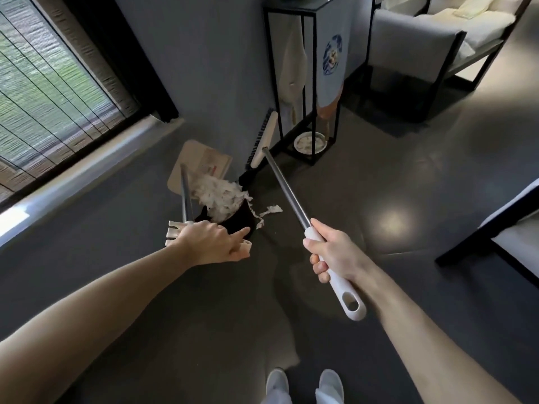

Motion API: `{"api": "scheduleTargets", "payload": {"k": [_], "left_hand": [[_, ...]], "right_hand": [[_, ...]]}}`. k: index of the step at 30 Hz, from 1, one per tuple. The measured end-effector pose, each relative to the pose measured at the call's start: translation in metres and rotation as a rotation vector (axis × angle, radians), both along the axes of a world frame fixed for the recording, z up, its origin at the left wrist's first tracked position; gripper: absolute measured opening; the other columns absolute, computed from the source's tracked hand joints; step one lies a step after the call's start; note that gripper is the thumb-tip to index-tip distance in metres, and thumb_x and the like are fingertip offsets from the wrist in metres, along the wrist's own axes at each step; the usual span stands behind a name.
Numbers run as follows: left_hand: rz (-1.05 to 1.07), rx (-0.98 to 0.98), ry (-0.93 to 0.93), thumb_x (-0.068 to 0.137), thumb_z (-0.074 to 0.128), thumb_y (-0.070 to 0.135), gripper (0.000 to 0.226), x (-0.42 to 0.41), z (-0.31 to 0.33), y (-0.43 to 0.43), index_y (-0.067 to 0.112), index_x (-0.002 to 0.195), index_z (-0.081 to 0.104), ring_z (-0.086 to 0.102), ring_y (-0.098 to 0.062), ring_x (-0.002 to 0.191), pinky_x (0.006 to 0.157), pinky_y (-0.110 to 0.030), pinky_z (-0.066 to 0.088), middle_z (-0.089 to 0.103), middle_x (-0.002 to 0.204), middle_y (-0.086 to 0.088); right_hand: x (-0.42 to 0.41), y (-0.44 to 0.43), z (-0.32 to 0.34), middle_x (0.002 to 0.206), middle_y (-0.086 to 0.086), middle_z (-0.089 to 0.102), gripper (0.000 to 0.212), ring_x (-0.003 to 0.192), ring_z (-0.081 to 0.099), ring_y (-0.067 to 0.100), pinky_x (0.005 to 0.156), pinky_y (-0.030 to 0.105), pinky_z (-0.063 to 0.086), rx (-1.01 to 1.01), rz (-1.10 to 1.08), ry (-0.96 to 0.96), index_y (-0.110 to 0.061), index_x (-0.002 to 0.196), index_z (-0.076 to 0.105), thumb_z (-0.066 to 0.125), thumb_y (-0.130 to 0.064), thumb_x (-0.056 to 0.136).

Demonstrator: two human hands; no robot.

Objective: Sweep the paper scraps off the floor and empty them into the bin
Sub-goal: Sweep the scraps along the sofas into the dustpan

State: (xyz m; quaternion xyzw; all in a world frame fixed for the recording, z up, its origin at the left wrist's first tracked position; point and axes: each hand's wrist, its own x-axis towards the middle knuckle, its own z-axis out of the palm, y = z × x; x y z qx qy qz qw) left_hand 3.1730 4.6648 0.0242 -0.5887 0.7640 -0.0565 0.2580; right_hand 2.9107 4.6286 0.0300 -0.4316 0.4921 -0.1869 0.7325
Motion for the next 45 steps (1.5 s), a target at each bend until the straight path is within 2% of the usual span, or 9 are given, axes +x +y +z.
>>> {"api": "scheduleTargets", "payload": {"k": [4, 11, 17, 21, 25, 27, 33, 38, 45], "left_hand": [[-0.079, -0.005, -0.029, 0.09, 0.012, 0.074, 0.073, -0.003, -0.008, 0.016, 0.035, 0.151, 0.022, 0.069, -0.019, 0.085, 0.048, -0.029, 0.028, 0.071, 0.096, 0.001], [-0.006, 0.174, 0.032, 0.092, 0.014, 0.07, 0.072, -0.036, -0.052, 0.01, 0.032, 0.153, 0.013, 0.066, -0.024, 0.101, 0.056, -0.033, 0.035, 0.067, 0.114, -0.006], [-0.118, 0.09, -0.032, 0.091, 0.011, 0.072, 0.073, -0.019, -0.033, 0.021, 0.033, 0.153, 0.011, 0.068, -0.019, 0.094, 0.05, -0.029, 0.031, 0.068, 0.109, -0.002], [-0.084, 0.059, -0.047, 0.089, 0.009, 0.075, 0.075, -0.013, -0.019, 0.033, 0.036, 0.152, 0.01, 0.069, -0.019, 0.09, 0.055, -0.033, 0.034, 0.067, 0.109, 0.002], [-0.09, 0.006, -0.09, 0.091, 0.009, 0.072, 0.073, -0.014, -0.004, 0.035, 0.035, 0.153, 0.01, 0.069, -0.015, 0.086, 0.045, -0.027, 0.025, 0.068, 0.105, 0.003], [-0.086, -0.019, -0.079, 0.091, 0.009, 0.072, 0.072, -0.017, 0.003, 0.036, 0.034, 0.153, 0.011, 0.069, -0.014, 0.085, 0.046, -0.027, 0.029, 0.069, 0.102, 0.003], [-0.051, -0.183, 0.026, 0.078, -0.008, 0.071, 0.084, -0.03, 0.017, 0.043, 0.038, 0.152, 0.018, 0.071, -0.024, 0.079, 0.052, -0.028, 0.039, 0.069, 0.095, -0.002], [0.001, -0.114, 0.112, 0.067, -0.024, 0.071, 0.097, -0.046, -0.01, 0.029, 0.036, 0.153, 0.006, 0.069, -0.026, 0.08, 0.051, -0.031, 0.039, 0.067, 0.1, -0.006], [0.115, 0.165, 0.138, 0.089, 0.01, 0.072, 0.075, -0.042, -0.069, 0.022, 0.034, 0.153, 0.004, 0.066, -0.029, 0.099, 0.074, -0.047, 0.053, 0.065, 0.115, -0.008]], "right_hand": [[-0.006, 0.006, -0.004, 0.067, 0.004, 0.042, 0.064, 0.038, 0.039, 0.006, 0.037, 0.019, 0.035, 0.022, 0.006, -0.002, -0.031, 0.151, 0.024, 0.051, -0.012, 0.097], [-0.019, 0.018, -0.021, 0.065, 0.002, 0.043, 0.064, 0.04, 0.04, 0.007, 0.038, 0.02, 0.036, 0.042, 0.005, 0.025, -0.036, 0.15, 0.025, 0.051, -0.013, 0.097], [-0.02, 0.019, -0.013, 0.067, 0.004, 0.042, 0.064, 0.04, 0.039, 0.007, 0.038, 0.021, 0.037, 0.031, 0.019, 0.04, -0.034, 0.151, 0.024, 0.051, -0.011, 0.097], [-0.019, 0.016, -0.007, 0.067, 0.004, 0.042, 0.064, 0.04, 0.039, 0.006, 0.038, 0.02, 0.036, 0.03, 0.025, 0.005, -0.033, 0.151, 0.024, 0.051, -0.011, 0.097], [-0.019, 0.014, -0.005, 0.067, 0.003, 0.043, 0.064, 0.04, 0.039, 0.006, 0.038, 0.02, 0.037, 0.007, 0.055, 0.0, -0.033, 0.15, 0.025, 0.051, -0.012, 0.097], [-0.018, 0.015, -0.004, 0.068, 0.003, 0.043, 0.063, 0.039, 0.039, 0.005, 0.038, 0.02, 0.036, 0.012, 0.057, -0.004, -0.033, 0.15, 0.026, 0.051, -0.012, 0.096], [-0.017, 0.013, -0.007, 0.068, 0.005, 0.042, 0.062, 0.038, 0.039, 0.005, 0.037, 0.019, 0.036, 0.022, 0.069, -0.005, -0.032, 0.151, 0.026, 0.05, -0.01, 0.097], [-0.023, 0.01, -0.016, 0.069, 0.005, 0.043, 0.063, 0.038, 0.039, 0.006, 0.037, 0.019, 0.036, 0.04, 0.084, 0.033, -0.033, 0.151, 0.025, 0.05, -0.01, 0.097], [-0.029, 0.007, -0.036, 0.064, 0.004, 0.043, 0.065, 0.038, 0.04, 0.006, 0.037, 0.02, 0.037, 0.077, 0.081, 0.098, -0.033, 0.151, 0.023, 0.05, -0.01, 0.097]]}}
